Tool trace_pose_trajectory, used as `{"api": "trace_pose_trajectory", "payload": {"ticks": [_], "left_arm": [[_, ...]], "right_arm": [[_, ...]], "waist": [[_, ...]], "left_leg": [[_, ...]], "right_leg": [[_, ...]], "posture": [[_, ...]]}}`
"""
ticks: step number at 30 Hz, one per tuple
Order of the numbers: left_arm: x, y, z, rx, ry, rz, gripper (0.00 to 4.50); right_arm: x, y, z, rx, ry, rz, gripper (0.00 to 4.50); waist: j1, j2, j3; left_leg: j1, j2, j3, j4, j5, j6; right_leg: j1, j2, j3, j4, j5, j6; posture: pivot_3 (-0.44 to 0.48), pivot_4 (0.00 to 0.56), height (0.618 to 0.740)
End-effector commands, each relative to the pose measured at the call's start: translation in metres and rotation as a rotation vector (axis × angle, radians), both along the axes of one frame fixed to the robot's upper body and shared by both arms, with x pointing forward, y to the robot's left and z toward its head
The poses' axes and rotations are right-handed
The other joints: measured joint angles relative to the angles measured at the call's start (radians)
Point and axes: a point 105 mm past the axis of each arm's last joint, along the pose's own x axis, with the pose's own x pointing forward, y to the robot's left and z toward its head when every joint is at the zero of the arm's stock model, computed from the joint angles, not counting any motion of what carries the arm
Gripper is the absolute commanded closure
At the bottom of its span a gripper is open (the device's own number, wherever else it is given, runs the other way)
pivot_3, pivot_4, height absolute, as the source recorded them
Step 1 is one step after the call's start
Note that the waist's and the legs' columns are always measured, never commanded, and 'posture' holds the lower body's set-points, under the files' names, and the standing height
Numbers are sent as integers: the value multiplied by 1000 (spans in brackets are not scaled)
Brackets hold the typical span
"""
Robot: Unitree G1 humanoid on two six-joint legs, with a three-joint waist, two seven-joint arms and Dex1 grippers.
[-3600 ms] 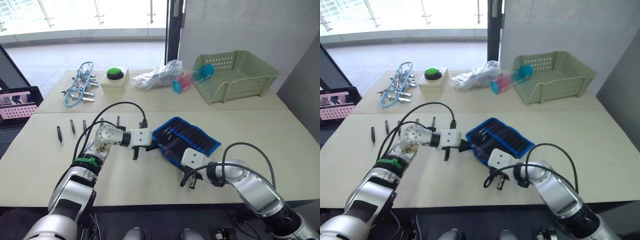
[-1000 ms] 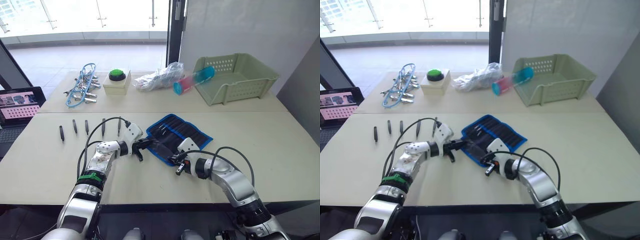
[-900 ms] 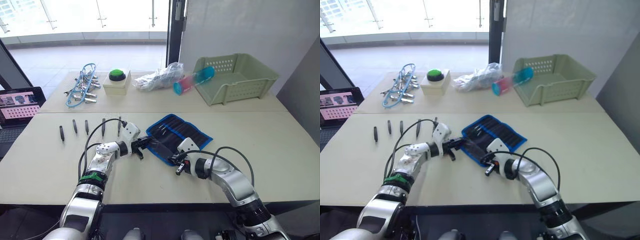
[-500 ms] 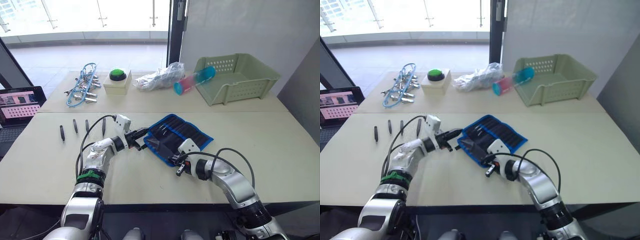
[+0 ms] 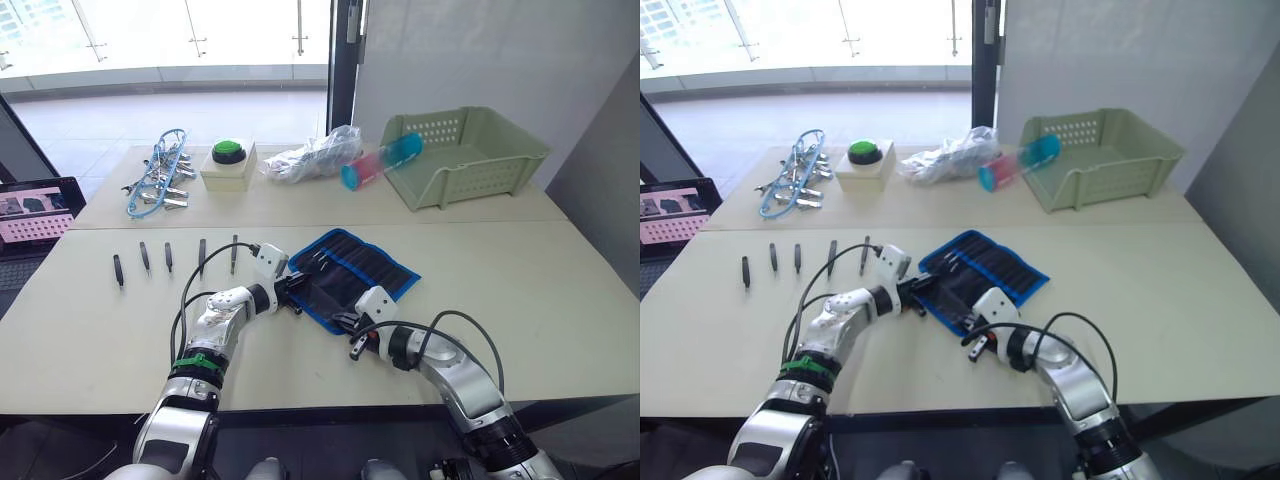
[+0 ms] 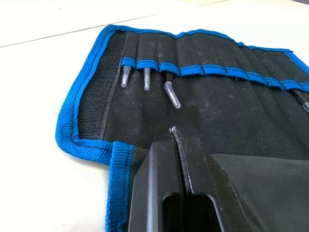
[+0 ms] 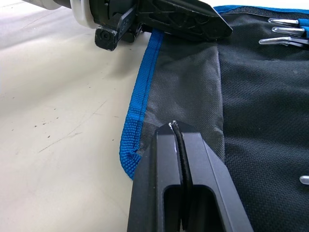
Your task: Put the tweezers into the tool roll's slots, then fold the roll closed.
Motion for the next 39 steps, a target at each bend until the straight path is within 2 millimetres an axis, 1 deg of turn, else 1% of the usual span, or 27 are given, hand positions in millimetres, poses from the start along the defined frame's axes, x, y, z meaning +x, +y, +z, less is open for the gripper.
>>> {"api": "trace_pose_trajectory", "payload": {"ticks": [1, 2, 5, 8, 10, 11, 13, 15, 17, 20, 23, 26, 29, 32, 33, 35, 37, 38, 39], "left_arm": [[-15, 3, -31, 16, 102, -24, 4482], [-16, 3, -31, 17, 101, -23, 4482], [-17, 4, -33, 28, 100, -27, 4482], [-17, 6, -35, 39, 103, -25, 4482], [-16, 12, -41, 102, 101, -4, 4482], [-15, 14, -42, 106, 104, 7, 4482], [-13, 16, -43, 111, 105, 23, 4482], [-11, 16, -42, 107, 103, 28, 4482], [-11, 14, -41, 106, 101, 21, 4482], [-12, 11, -44, 117, 105, 2, 4482], [-9, 12, -45, 133, 105, 12, 4482], [-7, 11, -46, 142, 109, 8, 4482], [-7, 8, -46, 140, 113, -5, 4482], [-6, 9, -45, 139, 111, -6, 4482], [-6, 10, -44, 138, 110, -7, 4482], [-5, 11, -38, 125, 89, -14, 4482], [-7, 9, -27, 90, 40, -57, 4482], [-8, 8, -19, 67, 9, -83, 4482], [-11, 7, -9, 38, -27, -116, 4482]], "right_arm": [[0, 3, 25, 114, -13, 60, 4500], [2, 4, 33, 138, -18, 61, 4500], [15, 11, 52, 129, -72, 62, 4500], [24, 15, 57, 119, -88, 55, 4500], [38, 12, 47, 65, -83, 7, 4500], [45, 10, 37, 21, -73, -14, 4500], [50, 12, 23, -8, -45, -19, 4500], [44, 16, 9, -18, -18, 6, 4500], [33, 20, 0, -19, 7, 38, 4500], [14, 23, -11, -20, 44, 94, 4500], [-2, 21, -18, -22, 66, 126, 4500], [-8, 19, -18, -23, 68, 136, 4500], [-14, 14, -28, -97, 69, 170, 4500], [-19, 8, -39, -162, 68, 198, 4500], [-18, 6, -41, -214, 26, 211, 4500], [-17, 4, -41, -253, -25, 226, 4500], [-15, 4, -36, -245, -58, 226, 4500], [-13, 4, -29, -231, -88, 223, 4500], [-11, 5, -17, -204, -122, 219, 4500]], "waist": [[1, 0, 0], [1, 0, 0], [1, 0, 0], [4, 0, 0], [6, 0, 0], [6, 0, 0], [6, 0, 0], [6, 1, -1], [3, 4, -3], [5, 5, -6], [7, 4, -11], [7, 5, -12], [7, 5, -12], [8, 4, -13], [8, 3, -13], [8, 3, -13], [7, 3, -13], [7, 3, -13], [6, 3, -13]], "left_leg": [[0, 0, 0, 0, 0, 0], [0, 0, 0, 0, 0, 0], [0, 0, 0, 0, 0, 0], [0, 0, 0, 0, 0, 0], [0, 0, 0, 0, 0, 0], [0, -1, 0, 0, 0, 0], [0, -1, 0, 0, 0, 0], [1, -1, 0, 0, 0, 0], [1, 0, 0, 0, 0, 0], [2, 0, 0, 0, 0, 0], [2, 0, 0, 0, 0, 0], [3, 0, 0, -1, 0, 0], [7, 0, 0, -3, 0, 0], [16, 0, 0, -9, 0, 0], [20, 0, 0, -12, 0, 0], [24, 0, 0, -15, 0, 0], [25, 1, 0, -16, 0, 0], [25, 1, 0, -16, 0, 0], [25, 1, 1, -16, 0, 0]], "right_leg": [[0, 0, 0, 0, 0, 0], [0, 0, 0, 0, 0, 0], [0, 0, 0, -1, 0, 0], [0, 0, 0, 0, 0, 0], [0, 0, 0, 0, 0, 0], [0, -1, 0, 0, 0, 0], [0, -1, 0, 0, 0, 0], [0, -1, 0, 0, 0, 0], [0, -1, 0, 0, 0, 0], [1, 0, 0, 0, 0, 0], [2, 0, 0, -1, 0, 0], [4, 0, 0, -1, 0, 0], [8, 0, 0, -5, 0, 0], [17, 0, 0, -12, 0, 1], [20, 0, 0, -15, 0, 1], [24, -1, 0, -18, 0, 1], [26, 0, -1, -19, 0, 1], [26, 0, -1, -20, 0, 1], [26, 0, -1, -20, 0, 1]], "posture": [[0, 150, 740], [0, 150, 740], [0, 150, 740], [0, 150, 740], [0, 150, 740], [0, 150, 740], [0, 150, 740], [0, 150, 740], [0, 150, 740], [0, 150, 740], [0, 150, 740], [0, 150, 740], [0, 150, 740], [0, 150, 740], [0, 150, 740], [0, 150, 740], [0, 150, 740], [0, 150, 740], [0, 150, 740]]}}
